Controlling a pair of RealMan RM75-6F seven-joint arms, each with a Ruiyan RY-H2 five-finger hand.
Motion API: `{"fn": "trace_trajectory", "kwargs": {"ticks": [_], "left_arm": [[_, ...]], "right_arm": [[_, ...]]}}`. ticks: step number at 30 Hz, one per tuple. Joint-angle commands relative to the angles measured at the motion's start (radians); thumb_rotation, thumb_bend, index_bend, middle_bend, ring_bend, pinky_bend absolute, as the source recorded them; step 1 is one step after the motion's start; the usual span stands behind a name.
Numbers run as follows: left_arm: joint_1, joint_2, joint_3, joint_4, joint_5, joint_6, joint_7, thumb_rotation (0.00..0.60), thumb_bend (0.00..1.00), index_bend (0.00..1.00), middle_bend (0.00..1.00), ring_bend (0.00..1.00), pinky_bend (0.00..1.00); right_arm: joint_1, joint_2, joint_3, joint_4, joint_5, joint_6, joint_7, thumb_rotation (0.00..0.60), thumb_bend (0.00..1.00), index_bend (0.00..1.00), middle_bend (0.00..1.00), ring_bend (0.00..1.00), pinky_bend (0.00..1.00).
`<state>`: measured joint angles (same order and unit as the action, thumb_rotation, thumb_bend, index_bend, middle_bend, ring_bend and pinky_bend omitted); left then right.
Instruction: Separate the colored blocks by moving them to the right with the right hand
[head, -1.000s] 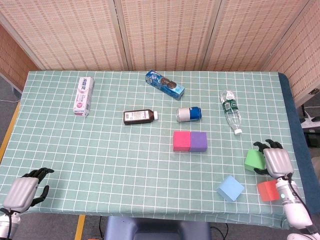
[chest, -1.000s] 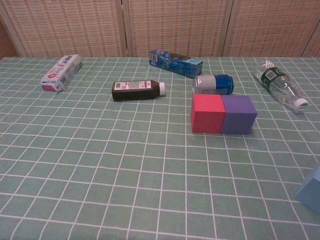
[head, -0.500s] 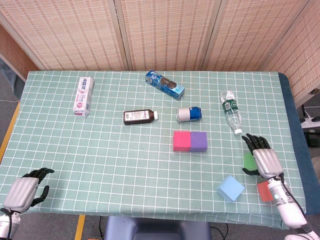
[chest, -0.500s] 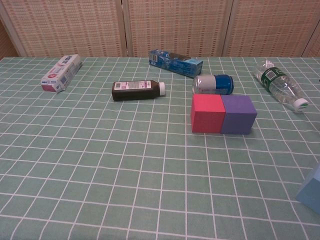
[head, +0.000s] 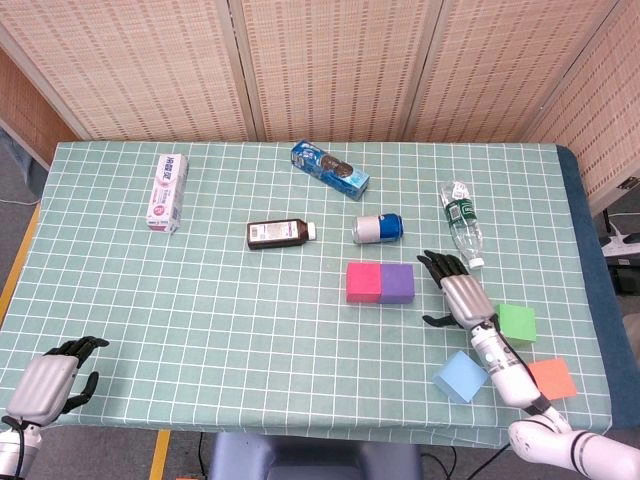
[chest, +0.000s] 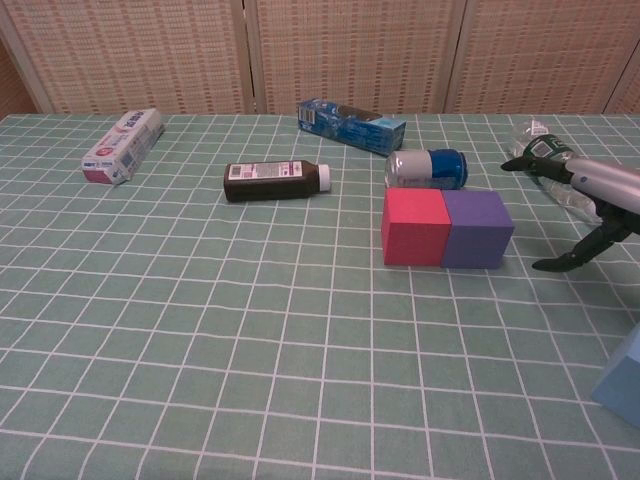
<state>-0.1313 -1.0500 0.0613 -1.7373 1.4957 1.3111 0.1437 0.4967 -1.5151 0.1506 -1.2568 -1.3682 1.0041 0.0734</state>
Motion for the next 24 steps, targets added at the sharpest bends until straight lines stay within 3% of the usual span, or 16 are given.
{"fn": "trace_trajectory", "kwargs": {"ticks": [1,5,7,10,13,18,24], "left_arm": [[-0.001,-0.001,0.001,0.001,0.002,-0.002,0.001,0.6,0.53,0.27,0.26,0.28,0.44],[-0.001,-0.001,-0.001,0.001,-0.003,-0.002,0.0,0.6,0.53,0.27,0.26,0.28,0.44],[0.0,0.0,-0.001,0.001,-0.004,0.0,-0.002,0.6,0.53,0.27,0.26,0.28,0.44],[0.001,0.001,-0.001,0.001,-0.002,0.002,-0.004,0.6,0.53,0.27,0.26,0.28,0.44],[0.0,0.001,0.0,0.001,0.001,0.002,-0.004,0.6,0.53,0.27,0.26,0.28,0.44],[0.0,0.001,0.0,0.0,0.0,0.0,-0.002,0.6,0.53,0.27,0.26,0.28,0.44],[0.0,0.001,0.001,-0.002,0.001,0.001,0.0,0.6,0.53,0.27,0.26,0.28,0.44]], "right_arm": [[0.036,-0.06,0.02,0.067,0.011,-0.019,0.016,0.6,0.06,0.05,0.02,0.0,0.06],[0.052,-0.105,0.024,0.117,-0.004,-0.001,0.043,0.6,0.06,0.11,0.09,0.03,0.15],[0.053,-0.124,0.023,0.144,-0.019,0.027,0.056,0.6,0.06,0.19,0.22,0.13,0.25],[0.048,-0.149,0.022,0.183,-0.035,0.068,0.074,0.6,0.06,0.38,0.44,0.34,0.45],[0.042,-0.163,0.022,0.215,-0.044,0.101,0.084,0.6,0.06,0.51,0.55,0.45,0.57],[0.027,-0.154,0.022,0.214,-0.052,0.146,0.086,0.6,0.06,0.58,0.6,0.48,0.6],[-0.024,-0.044,0.006,0.053,-0.016,0.161,-0.022,0.6,0.06,0.59,0.61,0.48,0.6]]}}
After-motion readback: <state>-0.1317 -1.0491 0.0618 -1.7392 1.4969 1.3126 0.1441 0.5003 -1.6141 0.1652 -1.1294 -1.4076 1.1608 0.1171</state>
